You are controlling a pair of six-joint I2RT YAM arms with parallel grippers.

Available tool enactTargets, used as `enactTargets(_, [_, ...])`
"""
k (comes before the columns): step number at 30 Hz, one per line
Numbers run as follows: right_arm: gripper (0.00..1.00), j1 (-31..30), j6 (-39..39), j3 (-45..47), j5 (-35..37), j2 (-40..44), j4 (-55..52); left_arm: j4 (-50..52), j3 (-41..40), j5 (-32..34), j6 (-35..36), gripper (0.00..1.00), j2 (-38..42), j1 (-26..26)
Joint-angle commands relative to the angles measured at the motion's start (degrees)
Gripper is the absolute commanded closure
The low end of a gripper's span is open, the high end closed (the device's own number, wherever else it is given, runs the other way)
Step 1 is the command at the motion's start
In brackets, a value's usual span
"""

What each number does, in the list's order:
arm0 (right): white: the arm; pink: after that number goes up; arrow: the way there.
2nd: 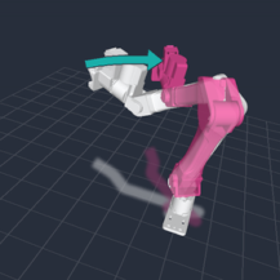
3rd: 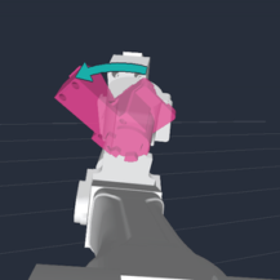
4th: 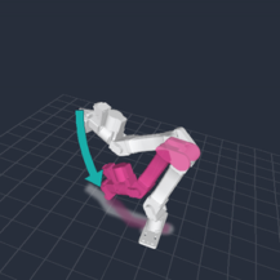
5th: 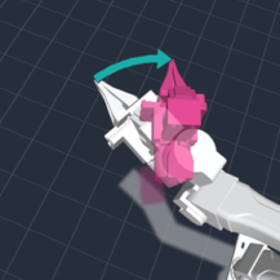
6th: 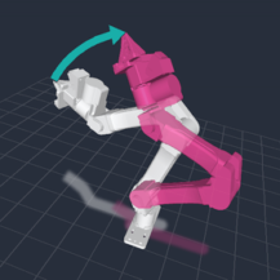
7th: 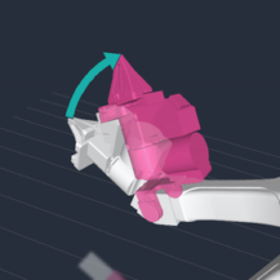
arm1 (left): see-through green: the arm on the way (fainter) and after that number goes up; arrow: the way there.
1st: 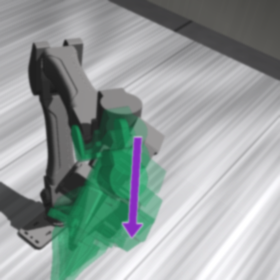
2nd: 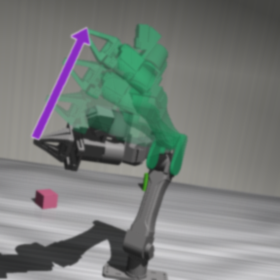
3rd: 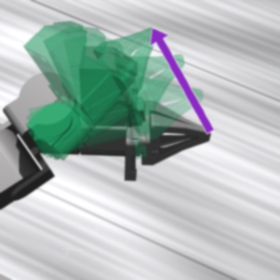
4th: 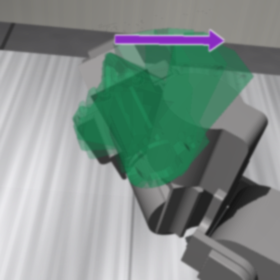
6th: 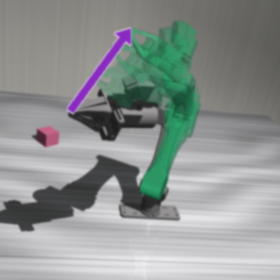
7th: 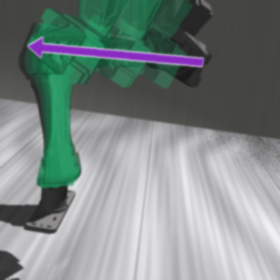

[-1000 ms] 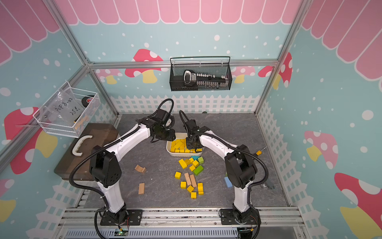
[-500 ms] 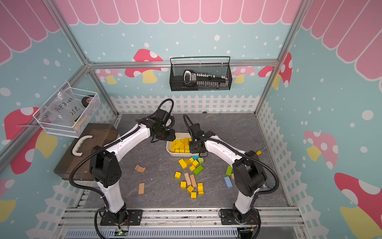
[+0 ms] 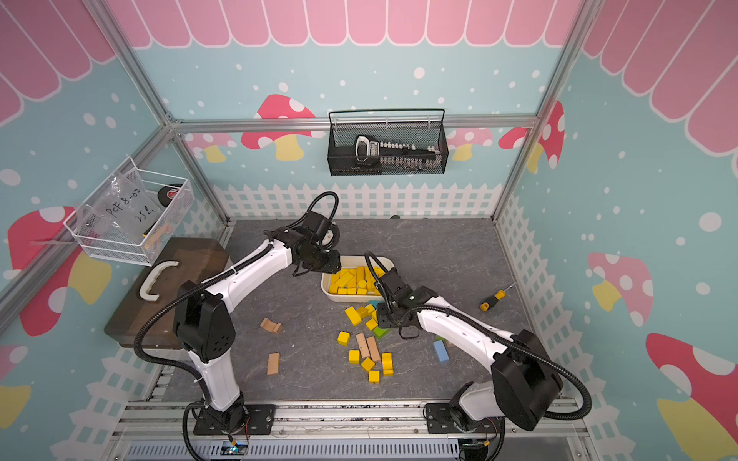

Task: Pick out the yellow building blocks
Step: Place the building block in the storage box, then pick up the building block from the center of the board.

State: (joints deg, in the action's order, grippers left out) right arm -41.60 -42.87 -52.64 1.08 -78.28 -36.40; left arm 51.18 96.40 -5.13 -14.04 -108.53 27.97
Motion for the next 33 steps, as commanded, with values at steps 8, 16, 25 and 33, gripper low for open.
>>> enactTargets(8, [0.57,-12.4,-12.2,6.3,0.7,3.8,-2.6,1.0,0.6,0.5,1.4,0.5,1.3,0.2])
enactTargets(16, [0.44,-15.8,-16.8,7.0,4.6,1.2,-5.1,1.0,0.4,0.8,1.5,0.5,1.8,0.2])
enactTargets(25, [0.37,-15.7,-18.4,6.3,5.4,-1.2,-5.3,1.2,0.2,1.2,1.6,0.5,2.1,0.2])
enactTargets(33, [0.47,-15.3,-16.6,5.0,4.8,-5.2,-5.0,1.2,0.1,1.7,1.7,0.5,2.2,0.3])
